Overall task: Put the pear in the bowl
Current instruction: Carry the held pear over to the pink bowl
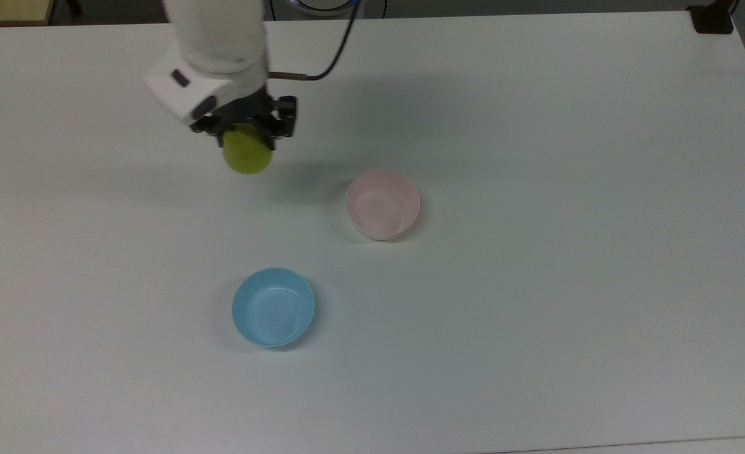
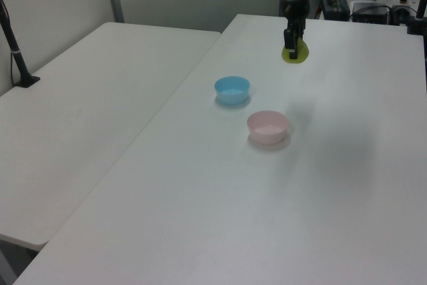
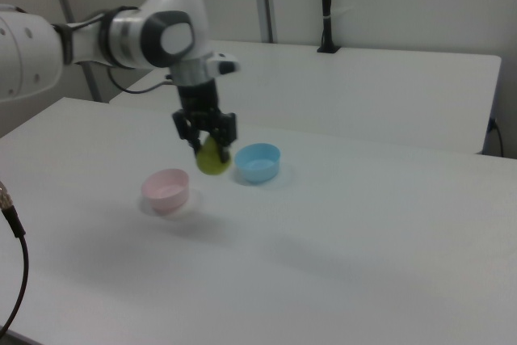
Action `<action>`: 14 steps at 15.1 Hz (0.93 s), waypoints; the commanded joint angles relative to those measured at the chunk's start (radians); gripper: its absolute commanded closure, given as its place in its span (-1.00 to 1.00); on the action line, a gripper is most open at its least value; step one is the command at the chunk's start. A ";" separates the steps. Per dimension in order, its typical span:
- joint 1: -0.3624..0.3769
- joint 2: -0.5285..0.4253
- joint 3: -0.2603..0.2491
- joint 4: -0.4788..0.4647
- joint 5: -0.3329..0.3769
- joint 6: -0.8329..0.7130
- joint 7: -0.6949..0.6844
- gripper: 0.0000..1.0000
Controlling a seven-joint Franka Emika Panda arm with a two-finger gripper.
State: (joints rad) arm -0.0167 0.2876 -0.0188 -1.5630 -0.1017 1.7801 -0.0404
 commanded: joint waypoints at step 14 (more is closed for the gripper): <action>0.208 0.025 0.051 -0.187 -0.001 0.301 0.251 0.36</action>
State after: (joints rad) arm 0.1888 0.3011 0.0146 -1.7310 -0.1027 2.0166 0.1835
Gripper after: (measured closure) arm 0.322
